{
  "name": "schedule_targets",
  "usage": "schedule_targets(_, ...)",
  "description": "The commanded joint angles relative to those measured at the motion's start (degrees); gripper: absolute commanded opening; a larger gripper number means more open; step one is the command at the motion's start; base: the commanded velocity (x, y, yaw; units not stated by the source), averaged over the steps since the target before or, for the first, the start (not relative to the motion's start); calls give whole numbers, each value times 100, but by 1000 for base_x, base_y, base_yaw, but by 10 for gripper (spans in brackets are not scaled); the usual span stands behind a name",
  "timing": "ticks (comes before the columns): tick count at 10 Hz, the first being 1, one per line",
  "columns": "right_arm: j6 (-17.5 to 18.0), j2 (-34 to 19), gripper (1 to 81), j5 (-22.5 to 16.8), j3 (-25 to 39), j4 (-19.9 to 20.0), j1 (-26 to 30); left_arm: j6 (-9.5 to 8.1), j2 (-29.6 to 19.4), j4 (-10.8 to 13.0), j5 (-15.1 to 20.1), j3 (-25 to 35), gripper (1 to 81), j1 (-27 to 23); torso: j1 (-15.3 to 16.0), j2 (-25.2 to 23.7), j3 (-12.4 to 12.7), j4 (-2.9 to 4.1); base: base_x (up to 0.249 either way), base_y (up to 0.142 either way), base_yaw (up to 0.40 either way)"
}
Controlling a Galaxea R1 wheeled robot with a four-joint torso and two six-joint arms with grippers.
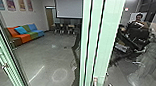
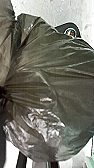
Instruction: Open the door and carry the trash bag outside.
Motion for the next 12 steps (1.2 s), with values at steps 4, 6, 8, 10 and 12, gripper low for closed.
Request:
schedule_targets(4,17,-1913,811,549,1926,-28,887,7,27,21,299,58,10,-256,0,0,0,0,0,0,0)
schedule_targets(6,27,-2166,811,-100,2251,112,1649,7,45,21,299,58,10,-274,0,0,0,0,0,0,0)
schedule_targets(8,27,-2502,811,-761,2603,297,2522,7,54,21,299,58,10,-274,0,0,0,0,0,0,0)
schedule_targets(10,35,-2607,811,-1446,2823,499,3365,7,62,21,299,58,10,-274,0,0,0,2,0,0,0)
schedule_targets(12,44,-2555,811,-2058,2876,822,4121,7,71,12,299,58,10,-274,0,0,0,2,0,0,0)
